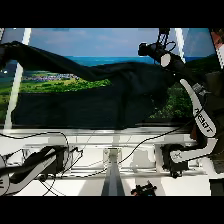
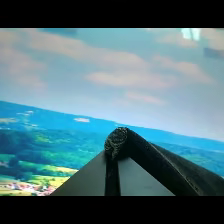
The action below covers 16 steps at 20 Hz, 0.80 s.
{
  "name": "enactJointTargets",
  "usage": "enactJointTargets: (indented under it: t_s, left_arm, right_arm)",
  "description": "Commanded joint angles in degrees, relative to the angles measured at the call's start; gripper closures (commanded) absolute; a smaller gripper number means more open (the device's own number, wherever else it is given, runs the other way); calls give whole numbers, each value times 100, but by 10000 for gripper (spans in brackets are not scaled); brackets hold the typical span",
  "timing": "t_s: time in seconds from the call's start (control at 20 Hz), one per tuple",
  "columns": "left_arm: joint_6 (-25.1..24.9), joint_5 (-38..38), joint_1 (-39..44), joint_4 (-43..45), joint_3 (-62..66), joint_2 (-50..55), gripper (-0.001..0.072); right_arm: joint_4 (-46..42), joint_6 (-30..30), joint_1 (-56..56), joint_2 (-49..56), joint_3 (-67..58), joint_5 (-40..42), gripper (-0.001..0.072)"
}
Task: Fold the clothes and pants, and hang the long-sleeved shirts on hangers.
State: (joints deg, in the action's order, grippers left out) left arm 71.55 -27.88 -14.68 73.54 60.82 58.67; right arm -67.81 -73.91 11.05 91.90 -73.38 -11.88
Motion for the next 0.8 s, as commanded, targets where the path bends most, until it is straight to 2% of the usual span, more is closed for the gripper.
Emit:
enactJointTargets:
  t_s: [0.0,0.05,0.15,0.2,0.35,0.45,0.6,0.75]
  left_arm:
    - [0,525,-20,236,7,37,684]
    - [0,918,-24,236,7,37,684]
    - [0,1864,-31,232,9,50,686]
    - [0,2199,-31,232,9,79,686]
    - [0,2457,-149,234,17,116,686]
    - [37,2142,-402,229,17,120,686]
    - [153,837,-861,234,7,240,685]
    - [151,-321,-1283,236,-11,599,684]
  right_arm:
    - [-44,0,-146,61,-179,-352,184]
    - [-42,-2,-297,61,-332,-691,197]
    - [-39,-2,-695,61,-708,-1613,278]
    - [-39,-4,-925,61,-909,-2127,281]
    - [-37,-2,-1733,61,-1405,-3735,282]
    - [-7,-2,-2284,63,-1475,-4697,287]
    - [46,13,-2870,116,-1408,-5866,308]
    - [35,9,-3010,118,-1165,-6116,309]
